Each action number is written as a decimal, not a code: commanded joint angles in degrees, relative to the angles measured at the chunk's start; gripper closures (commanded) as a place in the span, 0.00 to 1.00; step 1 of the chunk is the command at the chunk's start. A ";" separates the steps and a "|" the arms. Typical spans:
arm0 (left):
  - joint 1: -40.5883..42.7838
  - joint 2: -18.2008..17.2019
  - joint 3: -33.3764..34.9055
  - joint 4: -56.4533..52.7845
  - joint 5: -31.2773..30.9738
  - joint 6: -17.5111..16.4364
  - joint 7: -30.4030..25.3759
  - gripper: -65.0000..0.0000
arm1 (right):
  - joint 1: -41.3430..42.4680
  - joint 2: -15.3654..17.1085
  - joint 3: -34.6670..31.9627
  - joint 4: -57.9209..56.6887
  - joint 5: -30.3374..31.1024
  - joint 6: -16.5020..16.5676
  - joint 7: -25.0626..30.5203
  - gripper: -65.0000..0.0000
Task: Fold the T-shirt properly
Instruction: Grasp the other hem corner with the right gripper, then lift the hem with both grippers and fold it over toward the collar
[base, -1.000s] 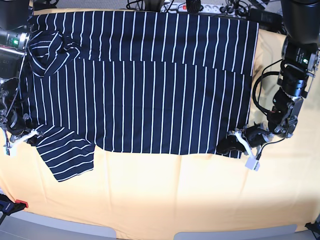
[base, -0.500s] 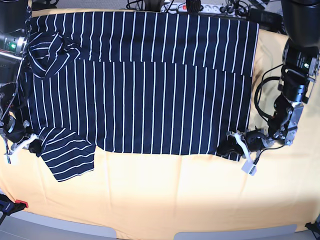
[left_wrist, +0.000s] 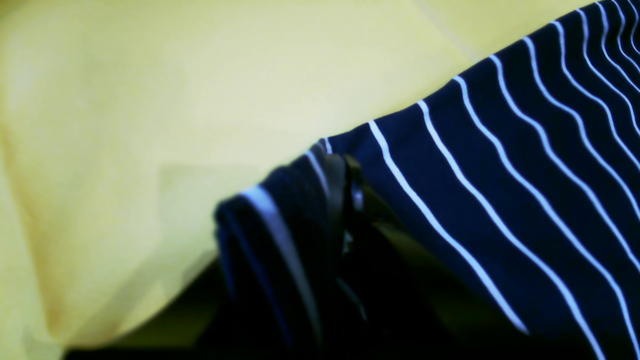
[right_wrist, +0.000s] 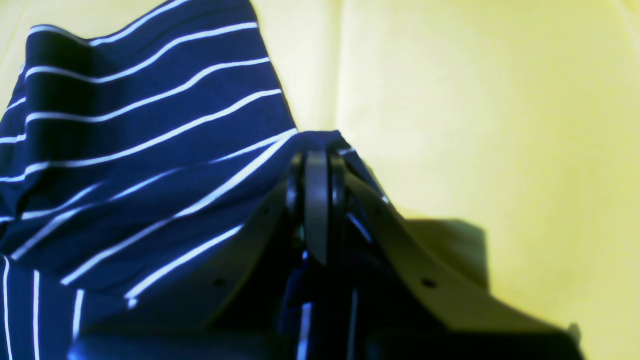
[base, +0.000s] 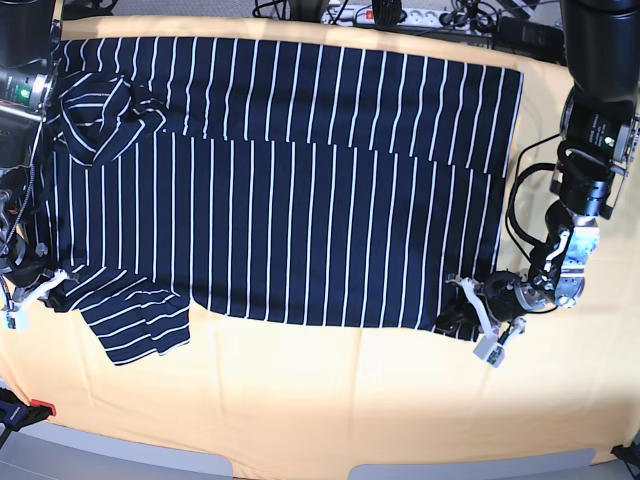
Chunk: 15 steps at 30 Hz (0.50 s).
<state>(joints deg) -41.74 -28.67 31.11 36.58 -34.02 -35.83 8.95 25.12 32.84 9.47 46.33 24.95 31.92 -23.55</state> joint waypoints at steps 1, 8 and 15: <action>-2.25 -0.90 -0.50 0.52 -0.61 -0.37 -1.62 1.00 | 2.23 1.49 0.26 0.87 0.46 -0.35 1.86 1.00; -2.25 -1.49 -0.50 0.98 -4.00 -4.17 -0.79 1.00 | 3.23 3.32 0.26 1.99 7.50 5.29 -5.86 1.00; -0.76 -4.74 -0.50 8.07 -10.29 -4.17 7.23 1.00 | 2.95 5.44 0.26 2.78 15.23 8.08 -15.78 1.00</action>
<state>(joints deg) -40.62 -32.75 31.11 43.81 -43.62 -39.68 17.89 26.39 36.67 9.45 47.94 39.31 39.07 -40.58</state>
